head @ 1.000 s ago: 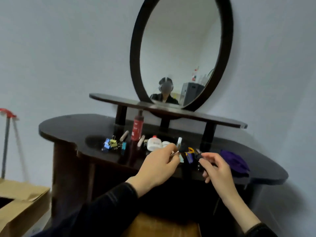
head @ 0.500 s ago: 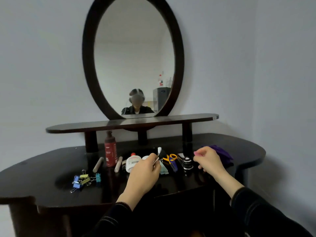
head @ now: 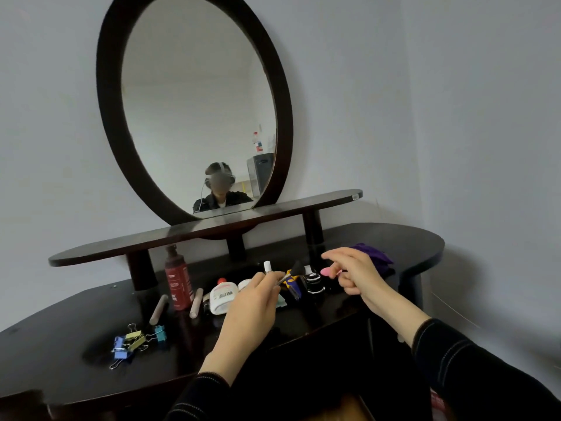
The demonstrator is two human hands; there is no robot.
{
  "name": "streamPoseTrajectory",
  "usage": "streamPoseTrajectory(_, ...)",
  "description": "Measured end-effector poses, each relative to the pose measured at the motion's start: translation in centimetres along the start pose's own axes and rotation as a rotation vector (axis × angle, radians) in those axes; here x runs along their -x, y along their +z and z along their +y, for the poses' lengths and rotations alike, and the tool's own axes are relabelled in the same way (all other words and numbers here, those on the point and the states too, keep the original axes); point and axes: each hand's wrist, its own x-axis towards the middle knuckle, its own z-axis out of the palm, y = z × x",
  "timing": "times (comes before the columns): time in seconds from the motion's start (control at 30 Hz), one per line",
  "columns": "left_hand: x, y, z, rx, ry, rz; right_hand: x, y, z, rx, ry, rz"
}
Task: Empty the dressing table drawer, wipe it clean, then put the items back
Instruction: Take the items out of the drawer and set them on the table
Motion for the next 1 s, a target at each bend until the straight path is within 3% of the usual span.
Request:
streamPoseTrajectory(0.13, -0.3, 0.2, 0.2, -0.022, 0.070, 0.003, 1.3, 1.9, -0.1, 0.184, -0.011, -0.249)
streamPoseTrajectory(0.23, -0.1, 0.0, 0.3, -0.006, 0.081, 0.011, 1.5, 3.0, 0.0, 0.204, -0.002, -0.321)
streamPoseTrajectory(0.3, -0.1, 0.0, 0.3, -0.002, 0.058, 0.018, 1.3, 3.6, 0.1, 0.147, 0.001, -0.260)
streamPoseTrajectory(0.43, 0.1, -0.5, 0.0, -0.031, -0.147, 0.159, 0.6, 3.3, 0.6, -0.116, -0.012, 0.076)
streamPoseTrajectory(0.5, 0.4, -0.7, -0.3, -0.020, -0.247, 0.182, 0.6, 3.2, 0.8, -0.032, -0.067, 0.155)
streamPoseTrajectory(0.67, 0.3, -0.6, -0.3, -0.075, -0.251, 0.147, 0.7, 4.3, 1.4, 0.414, -0.159, 0.046)
streamPoseTrajectory(1.0, 0.7, -1.1, 0.1, -0.098, -0.240, 0.108, 0.4, 4.9, 1.8, 0.700, -0.167, -0.036)
